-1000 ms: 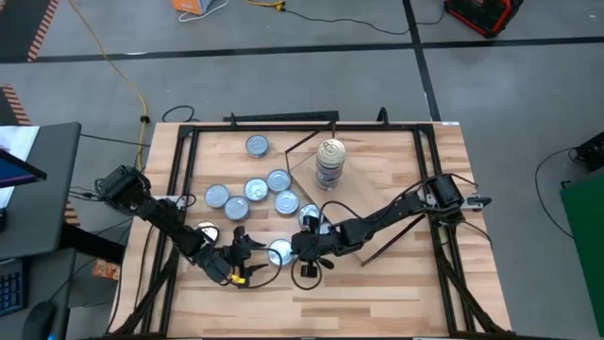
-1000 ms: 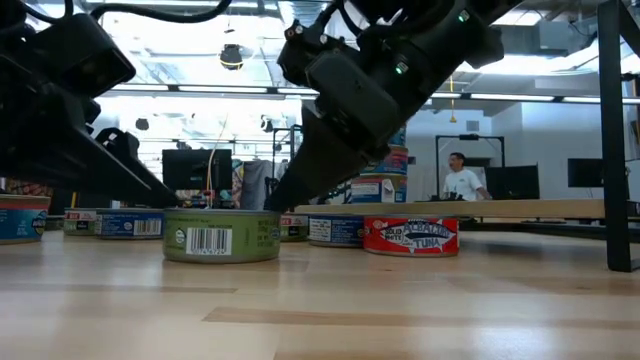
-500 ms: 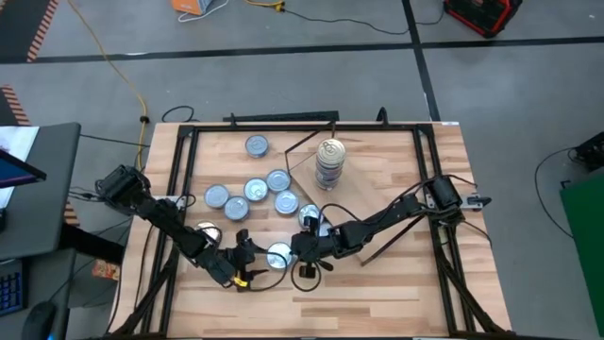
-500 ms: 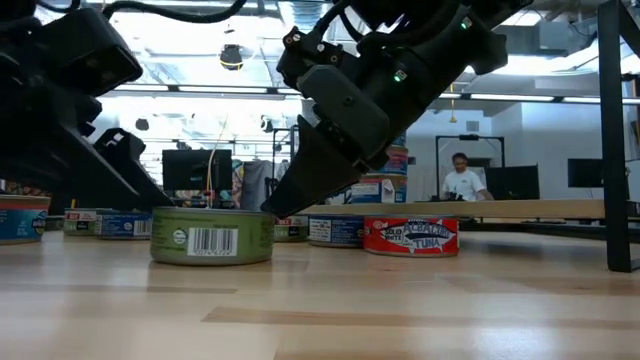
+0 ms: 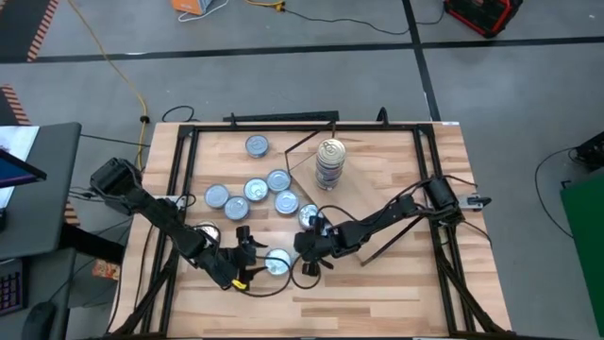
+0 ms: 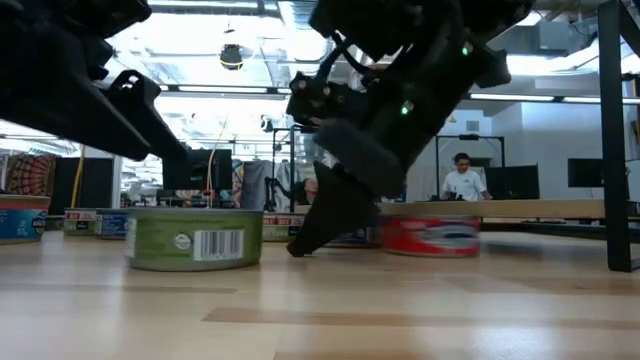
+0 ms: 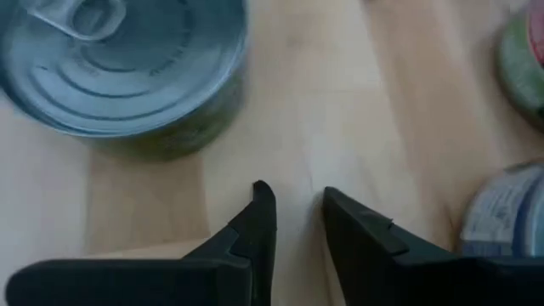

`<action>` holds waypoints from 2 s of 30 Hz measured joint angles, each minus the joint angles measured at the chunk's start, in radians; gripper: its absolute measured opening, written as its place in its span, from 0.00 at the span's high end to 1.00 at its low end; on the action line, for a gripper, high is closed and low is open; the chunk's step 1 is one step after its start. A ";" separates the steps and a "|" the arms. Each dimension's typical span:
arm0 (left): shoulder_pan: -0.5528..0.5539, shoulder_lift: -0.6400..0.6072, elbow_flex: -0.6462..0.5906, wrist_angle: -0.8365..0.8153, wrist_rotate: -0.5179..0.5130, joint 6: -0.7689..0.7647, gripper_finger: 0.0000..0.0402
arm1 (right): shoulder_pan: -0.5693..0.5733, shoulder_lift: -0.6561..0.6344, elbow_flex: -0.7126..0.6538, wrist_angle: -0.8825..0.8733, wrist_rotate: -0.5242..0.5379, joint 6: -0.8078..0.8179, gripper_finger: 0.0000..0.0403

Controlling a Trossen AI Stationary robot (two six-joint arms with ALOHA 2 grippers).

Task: Stack canned seafood by type on shelf
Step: Adjust the red tuna can

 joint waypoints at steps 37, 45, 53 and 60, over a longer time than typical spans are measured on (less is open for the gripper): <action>-0.196 -0.027 -0.077 0.270 -0.130 0.106 0.31 | 0.051 -0.004 0.433 -0.863 -0.035 -0.374 0.50; -0.226 -0.095 -0.077 0.133 -0.254 0.062 0.31 | 0.075 0.013 0.432 -0.960 0.028 -0.608 0.40; -0.288 -0.111 -0.076 0.161 -0.256 0.086 0.31 | 0.066 0.011 0.432 -0.964 0.059 -0.727 0.45; -0.315 -0.109 -0.076 0.150 -0.256 0.090 0.31 | 0.052 0.012 0.424 -0.962 0.022 -0.726 0.43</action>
